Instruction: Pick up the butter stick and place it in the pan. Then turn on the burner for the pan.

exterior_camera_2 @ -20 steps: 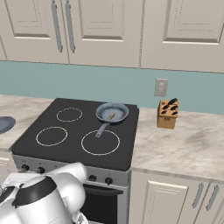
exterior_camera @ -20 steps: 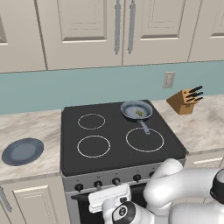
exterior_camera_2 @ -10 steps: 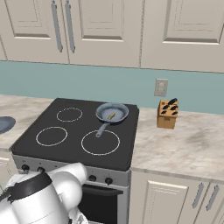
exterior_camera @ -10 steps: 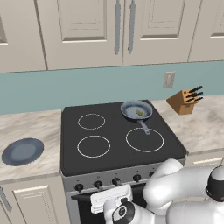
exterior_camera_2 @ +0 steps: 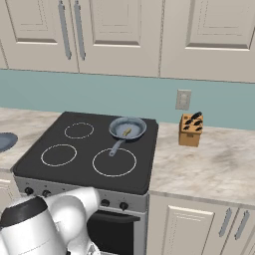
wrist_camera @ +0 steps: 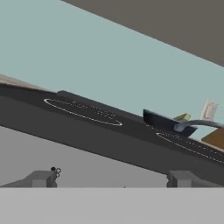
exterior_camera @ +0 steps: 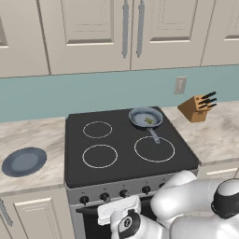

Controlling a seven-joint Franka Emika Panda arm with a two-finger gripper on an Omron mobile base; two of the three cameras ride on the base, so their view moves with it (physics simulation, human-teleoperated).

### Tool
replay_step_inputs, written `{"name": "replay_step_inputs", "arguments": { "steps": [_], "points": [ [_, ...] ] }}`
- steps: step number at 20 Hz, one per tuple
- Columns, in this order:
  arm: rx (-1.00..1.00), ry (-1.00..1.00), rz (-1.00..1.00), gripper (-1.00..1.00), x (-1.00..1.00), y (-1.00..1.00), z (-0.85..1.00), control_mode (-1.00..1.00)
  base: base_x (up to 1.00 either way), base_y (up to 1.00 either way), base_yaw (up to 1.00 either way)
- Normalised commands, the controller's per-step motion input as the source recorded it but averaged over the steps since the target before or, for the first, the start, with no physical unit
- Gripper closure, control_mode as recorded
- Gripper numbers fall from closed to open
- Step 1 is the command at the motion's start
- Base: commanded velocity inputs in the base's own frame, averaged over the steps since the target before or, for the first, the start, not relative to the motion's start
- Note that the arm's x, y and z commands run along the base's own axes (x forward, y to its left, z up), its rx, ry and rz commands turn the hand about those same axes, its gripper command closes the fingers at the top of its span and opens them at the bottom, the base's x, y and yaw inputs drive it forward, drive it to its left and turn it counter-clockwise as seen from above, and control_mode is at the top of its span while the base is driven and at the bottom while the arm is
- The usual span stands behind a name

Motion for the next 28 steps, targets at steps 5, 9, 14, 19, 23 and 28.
{"name": "replay_step_inputs", "arguments": {
  "steps": [5, 9, 14, 19, 23, 28],
  "points": [
    [0.02, -0.01, 0.00, -1.00, 0.02, -0.45, -0.17, -1.00, 0.00, 0.00, 0.00],
    [0.03, 0.00, 0.00, -1.00, 0.12, -0.46, -0.09, -1.00, 0.00, 0.00, 0.00],
    [0.03, 0.00, 0.00, -1.00, 0.18, -0.42, -0.04, -1.00, 0.00, 0.00, 0.00],
    [0.02, 0.00, 0.00, -1.00, 0.22, -0.39, -0.03, -1.00, 0.00, 0.00, 0.00],
    [0.01, 0.00, 0.01, -1.00, 0.29, -0.35, -0.03, -1.00, 0.00, 0.00, 0.00],
    [0.01, 0.00, 0.02, -1.00, 0.36, -0.33, -0.02, -1.00, 0.00, 0.00, 0.00]
  ]
}}
